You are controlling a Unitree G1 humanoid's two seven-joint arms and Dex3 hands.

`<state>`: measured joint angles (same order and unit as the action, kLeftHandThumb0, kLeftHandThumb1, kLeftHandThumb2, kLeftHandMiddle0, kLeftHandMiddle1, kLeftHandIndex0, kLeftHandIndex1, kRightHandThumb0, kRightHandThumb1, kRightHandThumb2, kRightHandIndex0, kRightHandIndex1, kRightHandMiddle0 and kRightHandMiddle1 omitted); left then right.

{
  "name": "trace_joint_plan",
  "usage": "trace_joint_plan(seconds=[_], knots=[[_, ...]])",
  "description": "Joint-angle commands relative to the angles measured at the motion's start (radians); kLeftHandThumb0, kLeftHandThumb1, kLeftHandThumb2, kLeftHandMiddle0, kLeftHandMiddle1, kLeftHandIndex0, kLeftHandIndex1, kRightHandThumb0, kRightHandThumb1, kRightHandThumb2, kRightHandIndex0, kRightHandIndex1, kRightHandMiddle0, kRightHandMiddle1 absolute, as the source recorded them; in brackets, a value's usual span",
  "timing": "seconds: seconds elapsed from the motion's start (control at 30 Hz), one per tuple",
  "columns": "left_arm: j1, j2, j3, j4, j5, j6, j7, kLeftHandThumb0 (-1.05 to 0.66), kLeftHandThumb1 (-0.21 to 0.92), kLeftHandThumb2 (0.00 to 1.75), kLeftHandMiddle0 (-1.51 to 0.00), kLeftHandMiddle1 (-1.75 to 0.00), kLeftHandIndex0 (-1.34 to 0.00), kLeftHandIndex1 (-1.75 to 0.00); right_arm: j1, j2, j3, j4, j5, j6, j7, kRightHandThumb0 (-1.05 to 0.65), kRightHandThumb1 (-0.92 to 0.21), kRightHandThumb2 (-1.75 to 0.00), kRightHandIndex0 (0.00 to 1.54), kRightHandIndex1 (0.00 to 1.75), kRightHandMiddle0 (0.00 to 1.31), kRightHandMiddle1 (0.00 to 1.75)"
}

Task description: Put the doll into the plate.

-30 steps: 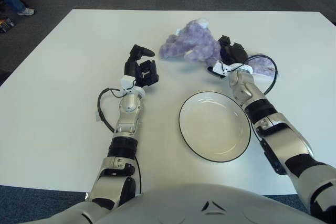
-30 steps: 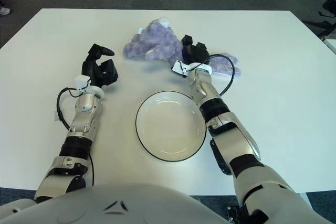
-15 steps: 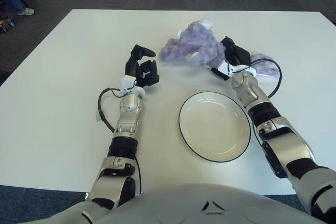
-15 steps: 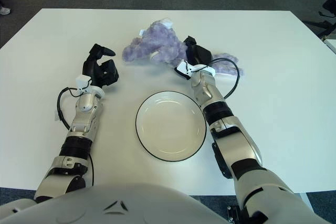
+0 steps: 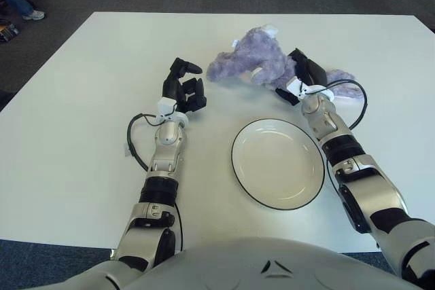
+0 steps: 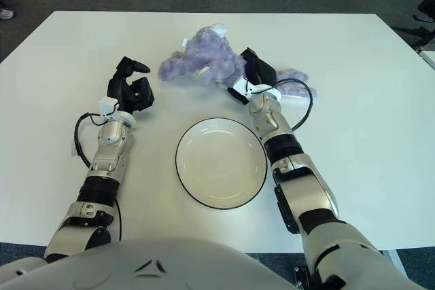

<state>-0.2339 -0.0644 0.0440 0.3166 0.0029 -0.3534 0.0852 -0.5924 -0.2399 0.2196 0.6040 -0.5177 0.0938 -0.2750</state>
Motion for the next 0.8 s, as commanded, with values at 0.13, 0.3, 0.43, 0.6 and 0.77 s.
trace_joint_plan(seconds=[0.13,0.3,0.43,0.6,0.77], knots=[[0.087,0.003,0.007,0.065,-0.009,-0.001,-0.011,-0.41,0.55,1.02,-1.10,-1.75,-0.43,-1.75,0.053,0.017,-0.062,-0.037,0.088,0.040,0.048,0.00,0.08,-1.60,1.01,1.23,0.83,1.75],[0.084,0.004,0.009,0.068,-0.012,-0.001,-0.014,-0.41,0.55,1.02,-1.10,-1.75,-0.43,-1.75,0.066,0.039,-0.117,-0.077,0.162,0.044,0.076,0.01,0.08,-1.59,1.00,1.23,0.83,1.75],[0.084,0.005,0.009,0.069,-0.013,-0.001,-0.014,-0.41,0.55,1.03,-1.10,-1.75,-0.43,-1.75,0.083,0.054,-0.168,-0.145,0.220,0.071,0.095,0.01,0.07,-1.58,1.00,1.22,0.82,1.75],[0.083,0.006,0.010,0.073,-0.014,-0.002,-0.014,-0.41,0.55,1.03,-1.11,-1.75,-0.43,-1.75,0.097,0.058,-0.196,-0.206,0.258,0.086,0.114,0.01,0.06,-1.57,1.00,1.21,0.81,1.75],[0.081,0.012,0.014,0.082,-0.015,-0.008,-0.016,-0.41,0.55,1.03,-1.11,-1.75,-0.43,-1.75,0.132,0.040,-0.222,-0.303,0.303,0.052,0.167,0.00,0.07,-1.58,1.02,1.22,0.80,1.75]])
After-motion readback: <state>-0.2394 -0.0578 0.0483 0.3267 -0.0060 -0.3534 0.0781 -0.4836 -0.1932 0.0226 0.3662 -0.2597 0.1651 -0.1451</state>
